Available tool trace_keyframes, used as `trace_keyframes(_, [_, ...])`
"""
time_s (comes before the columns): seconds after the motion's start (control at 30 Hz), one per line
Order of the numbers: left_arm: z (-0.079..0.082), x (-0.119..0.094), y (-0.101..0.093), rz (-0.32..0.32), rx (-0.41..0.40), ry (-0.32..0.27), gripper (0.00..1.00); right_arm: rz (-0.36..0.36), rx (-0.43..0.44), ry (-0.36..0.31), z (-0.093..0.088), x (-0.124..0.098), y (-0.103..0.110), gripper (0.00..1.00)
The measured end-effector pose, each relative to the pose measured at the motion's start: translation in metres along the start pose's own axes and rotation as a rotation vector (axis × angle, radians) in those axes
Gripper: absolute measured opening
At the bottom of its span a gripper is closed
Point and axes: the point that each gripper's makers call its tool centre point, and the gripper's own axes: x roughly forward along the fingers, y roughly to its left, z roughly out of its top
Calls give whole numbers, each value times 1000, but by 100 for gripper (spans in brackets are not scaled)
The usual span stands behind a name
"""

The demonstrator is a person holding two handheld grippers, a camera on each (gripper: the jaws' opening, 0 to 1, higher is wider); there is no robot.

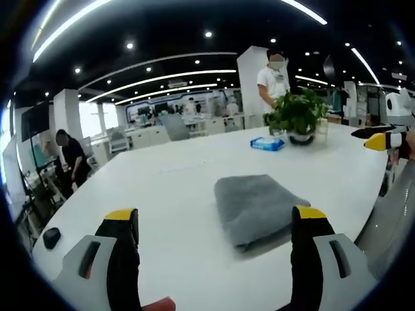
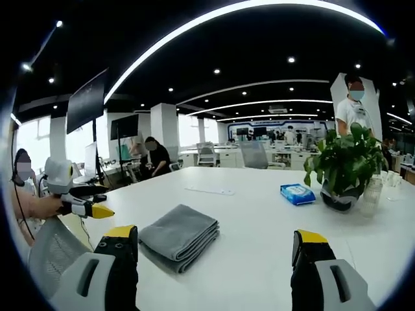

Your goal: Open the folded towel by lifting each exposed corner and separating the folded layers until the towel lies flat within the target outline without major curled edges

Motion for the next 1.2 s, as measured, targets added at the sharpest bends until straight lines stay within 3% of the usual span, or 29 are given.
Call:
trace_keyframes(0.2, [-1,1,-4,-13,13,4,99,-10,-4,3,0,-1,-2,100])
trace_keyframes(0.27, [3,-1,0,17,59,-11,99,-11,-5,6,-1,-1,-2,100])
trace_keyframes(0.63, [3,-1,-3,5,28,-8,96,-3,-18,10,0,-1,0,100])
trace_keyframes(0.73, [7,0,-8,-22,28,-34,96,-14,-12,26,0,0,0,100])
trace_keyframes(0.77, [10,1,-13,-41,39,-43,94,-15,-21,33,-2,0,-2,96])
trace_keyframes(0.87, [13,2,-25,-88,57,-41,83,35,-60,107,-12,-1,6,63])
trace_keyframes(1.0, [5,8,-49,-182,165,31,69,27,-86,136,-17,3,10,61])
trace_keyframes(1.1, [-3,12,-67,-246,243,79,59,69,76,101,-10,15,27,51])
trace_keyframes(1.2, [-6,20,-79,-293,276,102,57,71,37,113,-14,30,33,49])
